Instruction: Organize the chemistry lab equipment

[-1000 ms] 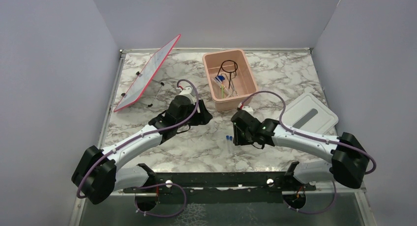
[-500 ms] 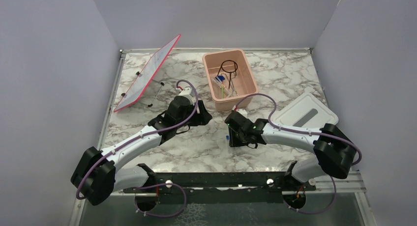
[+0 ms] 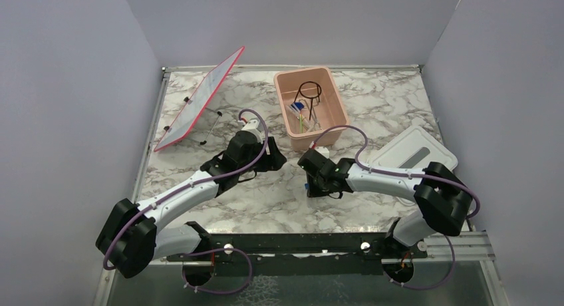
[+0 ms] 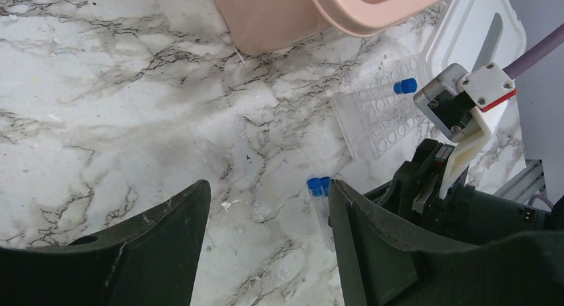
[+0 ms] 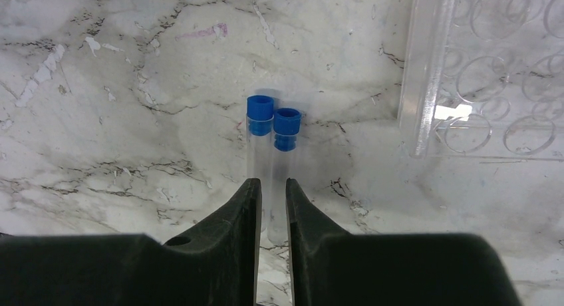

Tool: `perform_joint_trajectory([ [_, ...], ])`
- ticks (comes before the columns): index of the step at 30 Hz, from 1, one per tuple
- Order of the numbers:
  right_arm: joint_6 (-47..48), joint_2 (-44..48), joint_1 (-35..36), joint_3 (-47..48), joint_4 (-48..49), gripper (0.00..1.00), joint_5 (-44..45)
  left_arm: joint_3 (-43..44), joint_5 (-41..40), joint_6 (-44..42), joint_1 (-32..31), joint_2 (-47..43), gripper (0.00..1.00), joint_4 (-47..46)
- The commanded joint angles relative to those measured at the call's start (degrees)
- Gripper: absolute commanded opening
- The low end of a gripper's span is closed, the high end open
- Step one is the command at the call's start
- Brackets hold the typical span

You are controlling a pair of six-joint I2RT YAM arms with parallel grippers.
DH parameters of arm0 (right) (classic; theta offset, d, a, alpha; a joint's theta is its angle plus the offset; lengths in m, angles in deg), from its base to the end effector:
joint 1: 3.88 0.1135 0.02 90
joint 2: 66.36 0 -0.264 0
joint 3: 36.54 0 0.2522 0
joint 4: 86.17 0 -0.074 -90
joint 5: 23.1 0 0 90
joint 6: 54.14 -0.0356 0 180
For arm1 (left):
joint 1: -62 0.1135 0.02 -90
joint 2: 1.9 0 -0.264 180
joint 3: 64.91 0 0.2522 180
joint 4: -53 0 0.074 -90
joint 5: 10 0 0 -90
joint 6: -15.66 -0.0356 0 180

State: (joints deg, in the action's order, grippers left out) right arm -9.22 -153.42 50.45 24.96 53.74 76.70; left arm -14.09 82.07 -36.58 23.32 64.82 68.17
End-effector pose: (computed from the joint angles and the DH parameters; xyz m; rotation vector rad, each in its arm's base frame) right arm 0.1676 0.2231 0.1690 -0.1694 2.7183 0.2971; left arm 0.1960 -0.1585 0.2304 0.0406 2.2262 -0.8098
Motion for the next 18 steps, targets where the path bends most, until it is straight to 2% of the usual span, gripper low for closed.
perform_joint_trajectory([
  [1, -0.59, -2.01, 0.25, 0.56, -2.99, 0.23, 3.55, -1.01, -0.25, 0.36, 0.31, -0.56, 0.68, -1.15],
  [5, -0.32, -0.84, 0.33, 0.66, -3.12, 0.24, 3.73, -1.44, -0.22, 0.47, 0.27, -0.57, 0.68, -1.15],
  [8, 0.22, 0.95, 0.31, 0.69, -2.94, 0.31, 3.59, -1.91, 0.47, 0.94, 0.32, -0.18, 0.68, -1.15],
  [11, 0.38, 2.4, 0.32, 0.59, -2.93, 0.34, 3.85, -2.91, 1.91, 1.85, 0.28, 0.61, 0.68, -2.57],
  [13, 0.18, 2.47, 0.34, 0.47, -3.09, 0.34, 4.07, -3.65, 2.96, 2.49, 0.29, 1.1, 0.68, -3.08],
  [18, -0.34, 1.1, 0.33, 0.5, -3.74, 0.26, 4.35, -4.77, 4.27, 3.76, 0.34, 1.95, 0.68, -3.89],
])
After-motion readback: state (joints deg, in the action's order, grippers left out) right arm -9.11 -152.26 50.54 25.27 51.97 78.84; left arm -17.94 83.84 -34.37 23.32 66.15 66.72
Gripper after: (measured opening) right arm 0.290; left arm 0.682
